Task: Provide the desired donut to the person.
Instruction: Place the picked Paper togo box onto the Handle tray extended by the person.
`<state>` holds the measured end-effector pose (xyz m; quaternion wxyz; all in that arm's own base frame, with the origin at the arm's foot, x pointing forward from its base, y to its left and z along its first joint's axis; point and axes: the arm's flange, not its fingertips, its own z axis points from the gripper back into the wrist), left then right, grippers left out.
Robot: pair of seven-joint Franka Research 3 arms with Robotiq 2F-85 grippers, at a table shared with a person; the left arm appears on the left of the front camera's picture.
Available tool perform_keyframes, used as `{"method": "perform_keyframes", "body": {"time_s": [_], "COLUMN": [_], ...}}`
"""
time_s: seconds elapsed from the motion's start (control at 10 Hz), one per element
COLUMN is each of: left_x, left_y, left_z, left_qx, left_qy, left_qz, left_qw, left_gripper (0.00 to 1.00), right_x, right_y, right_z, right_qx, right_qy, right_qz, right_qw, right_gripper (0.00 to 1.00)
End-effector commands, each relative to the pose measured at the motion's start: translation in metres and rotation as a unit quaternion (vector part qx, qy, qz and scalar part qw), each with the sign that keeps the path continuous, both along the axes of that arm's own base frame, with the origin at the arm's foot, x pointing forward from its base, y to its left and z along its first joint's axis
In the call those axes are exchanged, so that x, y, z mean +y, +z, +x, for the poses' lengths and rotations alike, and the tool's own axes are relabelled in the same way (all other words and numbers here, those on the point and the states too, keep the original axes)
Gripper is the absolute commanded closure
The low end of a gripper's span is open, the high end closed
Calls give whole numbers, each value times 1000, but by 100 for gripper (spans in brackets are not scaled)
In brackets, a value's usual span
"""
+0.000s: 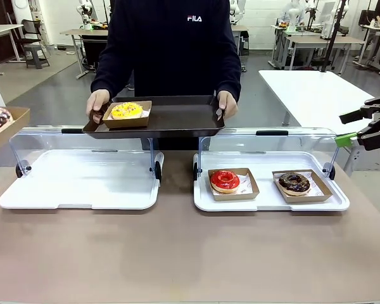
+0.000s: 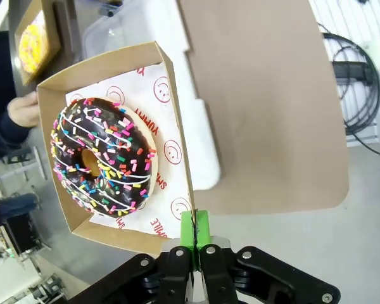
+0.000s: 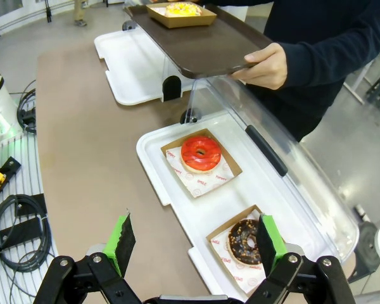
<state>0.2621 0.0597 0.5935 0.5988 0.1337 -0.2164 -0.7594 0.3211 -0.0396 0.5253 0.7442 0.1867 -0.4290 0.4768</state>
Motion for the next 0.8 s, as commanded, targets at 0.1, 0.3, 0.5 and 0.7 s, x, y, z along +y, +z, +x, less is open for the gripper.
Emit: {"method": "perform_keyframes", "body": {"time_s": [0.1, 0.3, 0.5, 0.7], "left_x": [-101, -176, -262, -311], "left_y": [71, 86, 89, 75], "left_z": [60, 98, 150, 194], "left_qx": [-2, 32, 68, 72], "left_qy": [-43, -44, -9, 22], "left_qz": [10, 11, 26, 17], "left_qw": [999, 998, 997, 997], "left_gripper": [99, 99, 99, 99], "right_x": [2, 2, 2, 2], "right_y": [0, 0, 0, 0], "right_z": [2, 2, 2, 2], "right_qx": [-3, -3, -3, -3], "right_qy": [6, 6, 6, 6], "right_qz": [12, 12, 12, 12], "right_qw": [1000, 1000, 1000, 1000], "right_gripper": [0, 0, 0, 0]}}
